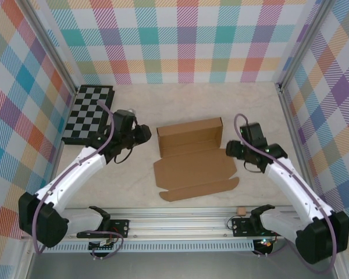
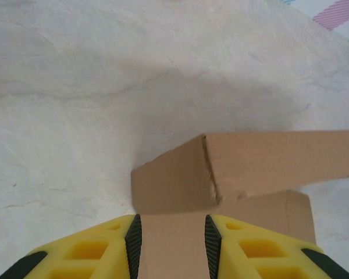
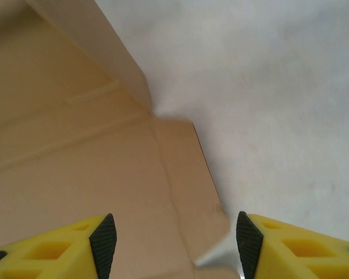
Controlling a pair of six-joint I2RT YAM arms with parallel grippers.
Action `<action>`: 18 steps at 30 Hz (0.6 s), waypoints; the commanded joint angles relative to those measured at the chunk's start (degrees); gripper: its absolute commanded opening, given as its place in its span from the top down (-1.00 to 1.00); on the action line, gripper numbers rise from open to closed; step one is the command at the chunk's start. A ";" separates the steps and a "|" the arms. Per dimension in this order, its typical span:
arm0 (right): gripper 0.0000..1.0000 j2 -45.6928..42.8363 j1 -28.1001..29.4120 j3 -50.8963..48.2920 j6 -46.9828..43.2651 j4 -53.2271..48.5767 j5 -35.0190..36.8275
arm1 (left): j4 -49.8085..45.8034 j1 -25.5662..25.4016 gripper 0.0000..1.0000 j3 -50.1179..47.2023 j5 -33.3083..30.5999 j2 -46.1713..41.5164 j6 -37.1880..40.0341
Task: Fold the paper box
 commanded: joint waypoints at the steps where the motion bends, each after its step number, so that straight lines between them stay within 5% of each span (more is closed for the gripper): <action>1: -0.18 -6.52 -0.10 -6.45 12.08 -6.79 -2.61 | -3.56 0.40 0.25 -2.65 0.41 -3.82 4.27; 11: -0.09 -22.94 -0.06 -24.43 31.45 -5.55 -12.92 | -1.47 -1.07 0.27 -8.05 0.05 -7.53 2.91; 18: -0.04 -21.61 -0.08 -32.88 34.19 8.91 -13.32 | -0.76 -1.78 0.27 -8.29 -0.03 -7.41 2.84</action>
